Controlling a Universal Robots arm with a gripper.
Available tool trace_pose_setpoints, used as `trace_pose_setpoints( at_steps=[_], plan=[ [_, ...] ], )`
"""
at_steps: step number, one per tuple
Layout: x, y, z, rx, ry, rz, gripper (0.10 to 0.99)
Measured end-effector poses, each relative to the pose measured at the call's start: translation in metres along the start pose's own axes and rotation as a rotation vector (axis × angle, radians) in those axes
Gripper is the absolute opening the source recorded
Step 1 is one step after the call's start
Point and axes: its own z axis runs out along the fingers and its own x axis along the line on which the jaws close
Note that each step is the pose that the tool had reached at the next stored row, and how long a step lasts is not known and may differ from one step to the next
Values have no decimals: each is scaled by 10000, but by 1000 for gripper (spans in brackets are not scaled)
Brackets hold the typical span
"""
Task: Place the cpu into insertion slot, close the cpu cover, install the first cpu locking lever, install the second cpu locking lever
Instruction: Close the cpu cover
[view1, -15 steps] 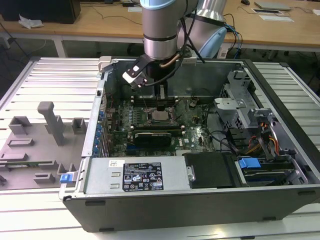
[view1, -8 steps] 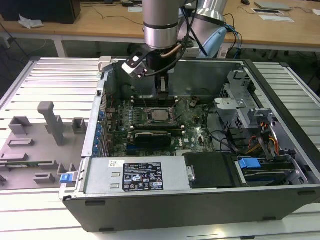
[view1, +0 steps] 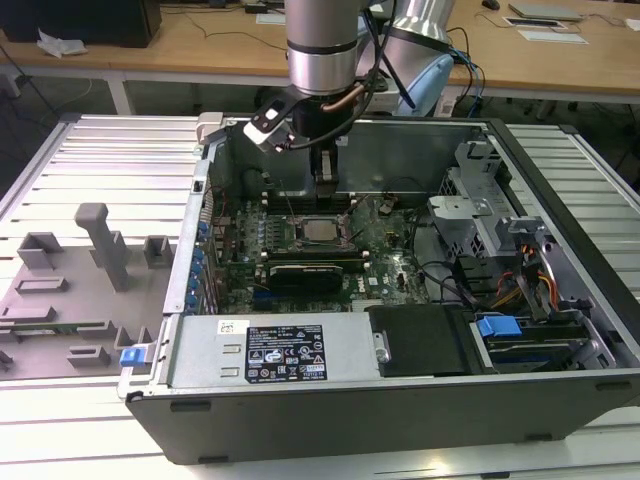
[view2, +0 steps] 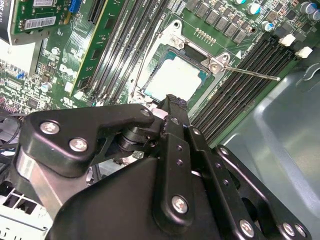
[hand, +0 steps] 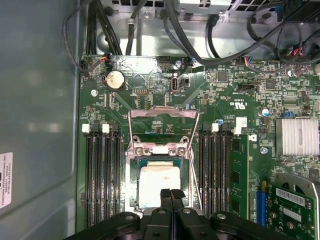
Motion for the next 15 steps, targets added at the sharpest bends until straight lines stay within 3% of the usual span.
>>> trace_pose_setpoints(
  at_steps=[10,15],
  plan=[
    [-1,1,-13,0,-1,-1,106],
    [-6,8,-114,0,-1,0,106]
  ],
)
